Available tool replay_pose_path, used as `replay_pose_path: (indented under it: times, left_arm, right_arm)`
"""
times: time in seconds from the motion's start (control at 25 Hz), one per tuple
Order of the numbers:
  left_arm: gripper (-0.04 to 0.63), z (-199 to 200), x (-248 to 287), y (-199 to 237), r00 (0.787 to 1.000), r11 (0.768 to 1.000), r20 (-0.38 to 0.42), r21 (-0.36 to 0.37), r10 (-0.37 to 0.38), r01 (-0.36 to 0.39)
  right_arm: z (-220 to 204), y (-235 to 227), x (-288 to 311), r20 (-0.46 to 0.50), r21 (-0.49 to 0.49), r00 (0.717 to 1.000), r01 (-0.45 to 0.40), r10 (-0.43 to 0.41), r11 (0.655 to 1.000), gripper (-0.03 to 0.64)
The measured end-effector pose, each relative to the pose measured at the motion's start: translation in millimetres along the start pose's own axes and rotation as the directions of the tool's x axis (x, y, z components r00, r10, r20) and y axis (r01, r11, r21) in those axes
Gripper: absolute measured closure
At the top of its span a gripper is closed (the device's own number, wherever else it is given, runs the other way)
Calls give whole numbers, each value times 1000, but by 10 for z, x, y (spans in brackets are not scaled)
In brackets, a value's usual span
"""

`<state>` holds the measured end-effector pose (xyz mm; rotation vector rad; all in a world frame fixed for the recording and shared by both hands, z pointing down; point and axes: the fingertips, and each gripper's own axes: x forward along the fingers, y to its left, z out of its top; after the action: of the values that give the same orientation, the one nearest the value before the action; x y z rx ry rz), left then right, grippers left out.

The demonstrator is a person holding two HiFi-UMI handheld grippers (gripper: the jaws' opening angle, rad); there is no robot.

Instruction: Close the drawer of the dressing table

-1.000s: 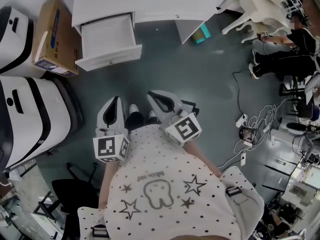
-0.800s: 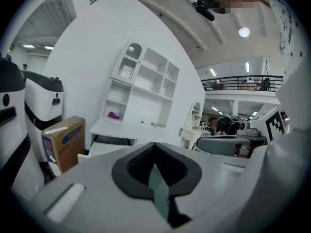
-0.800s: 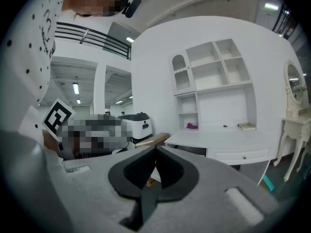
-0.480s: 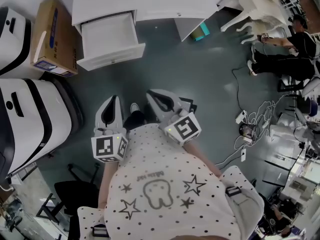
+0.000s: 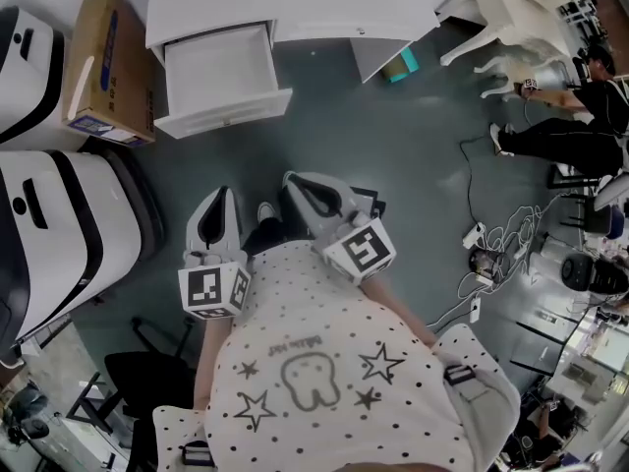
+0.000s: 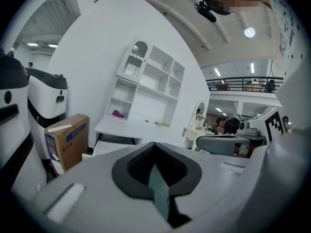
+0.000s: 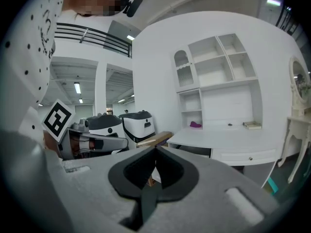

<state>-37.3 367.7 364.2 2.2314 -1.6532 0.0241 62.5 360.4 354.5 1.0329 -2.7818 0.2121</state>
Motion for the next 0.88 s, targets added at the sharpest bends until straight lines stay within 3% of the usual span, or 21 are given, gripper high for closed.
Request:
replay_pose_path:
  times: [0.24, 0.88]
  left_arm:
    - [600, -1, 372, 228, 999, 999, -6, -13, 32, -32]
    - [601, 172, 1066, 232, 994, 993, 7, -44, 109, -109]
  right_arm:
    - [-48, -273, 365, -22, 14, 999, -27, 27, 1000, 620]
    - [102, -1008, 704, -31, 0, 996, -83, 83, 997, 620]
